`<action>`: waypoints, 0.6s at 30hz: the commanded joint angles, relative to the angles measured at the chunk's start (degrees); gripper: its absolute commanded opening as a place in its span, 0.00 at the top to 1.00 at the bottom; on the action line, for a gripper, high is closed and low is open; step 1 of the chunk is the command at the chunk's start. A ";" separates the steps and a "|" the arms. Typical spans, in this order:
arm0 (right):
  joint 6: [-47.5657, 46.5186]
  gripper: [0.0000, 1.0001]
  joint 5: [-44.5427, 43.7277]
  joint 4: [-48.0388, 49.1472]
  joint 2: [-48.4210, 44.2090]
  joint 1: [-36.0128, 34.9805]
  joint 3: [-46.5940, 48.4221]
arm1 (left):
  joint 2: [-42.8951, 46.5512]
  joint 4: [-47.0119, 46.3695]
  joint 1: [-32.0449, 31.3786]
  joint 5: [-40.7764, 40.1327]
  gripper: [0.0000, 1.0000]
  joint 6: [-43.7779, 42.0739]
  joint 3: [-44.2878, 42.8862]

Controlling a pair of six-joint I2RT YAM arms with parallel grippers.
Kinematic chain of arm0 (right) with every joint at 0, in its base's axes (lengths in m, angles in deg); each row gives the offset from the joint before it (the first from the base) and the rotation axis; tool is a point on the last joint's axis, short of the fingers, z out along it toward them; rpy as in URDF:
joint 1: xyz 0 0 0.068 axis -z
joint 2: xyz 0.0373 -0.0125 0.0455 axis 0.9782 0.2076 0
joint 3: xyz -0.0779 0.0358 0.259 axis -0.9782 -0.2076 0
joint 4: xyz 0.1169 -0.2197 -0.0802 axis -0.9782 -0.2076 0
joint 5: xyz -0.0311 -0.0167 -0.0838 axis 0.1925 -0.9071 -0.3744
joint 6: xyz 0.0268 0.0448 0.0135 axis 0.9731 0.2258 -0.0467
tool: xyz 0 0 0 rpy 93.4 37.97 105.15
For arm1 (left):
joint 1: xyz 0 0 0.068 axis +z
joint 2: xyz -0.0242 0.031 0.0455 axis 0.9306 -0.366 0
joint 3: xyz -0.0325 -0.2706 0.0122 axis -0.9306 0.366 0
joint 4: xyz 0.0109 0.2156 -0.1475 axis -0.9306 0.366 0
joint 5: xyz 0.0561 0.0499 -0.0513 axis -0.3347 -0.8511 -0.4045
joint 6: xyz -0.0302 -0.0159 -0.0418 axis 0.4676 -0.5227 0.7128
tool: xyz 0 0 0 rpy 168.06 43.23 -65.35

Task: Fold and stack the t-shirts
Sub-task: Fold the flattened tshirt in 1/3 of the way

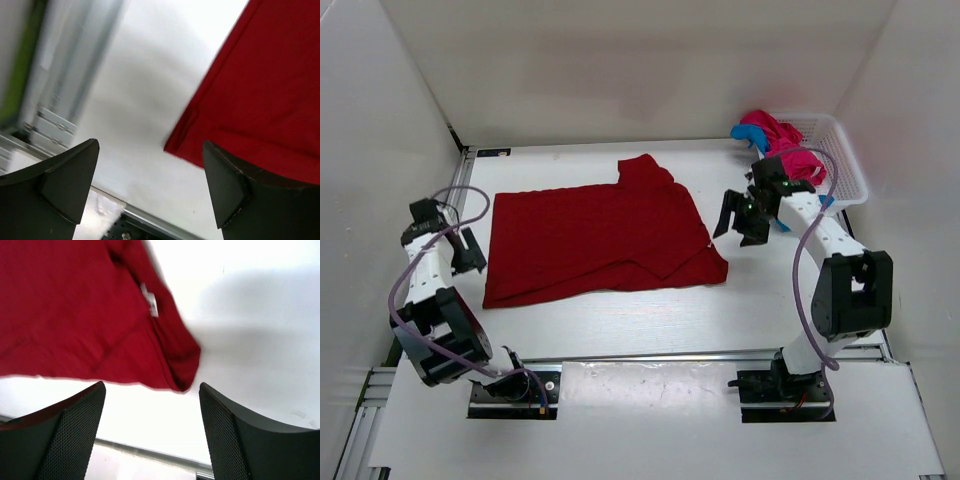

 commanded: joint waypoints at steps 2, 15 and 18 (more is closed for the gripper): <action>0.67 0.19 3.79 1.77 -1.93 -0.29 -9.29 | 0.91 2.48 1.10 10.81 0.11 0.01 7.33; 1.73 0.14 8.19 11.79 3.24 -0.29 -18.44 | -6.91 -2.34 -0.84 14.18 0.13 0.01 12.43; 2.86 0.26 8.19 12.50 6.24 -0.29 -17.92 | -8.93 -2.87 -1.36 14.79 0.14 0.01 11.91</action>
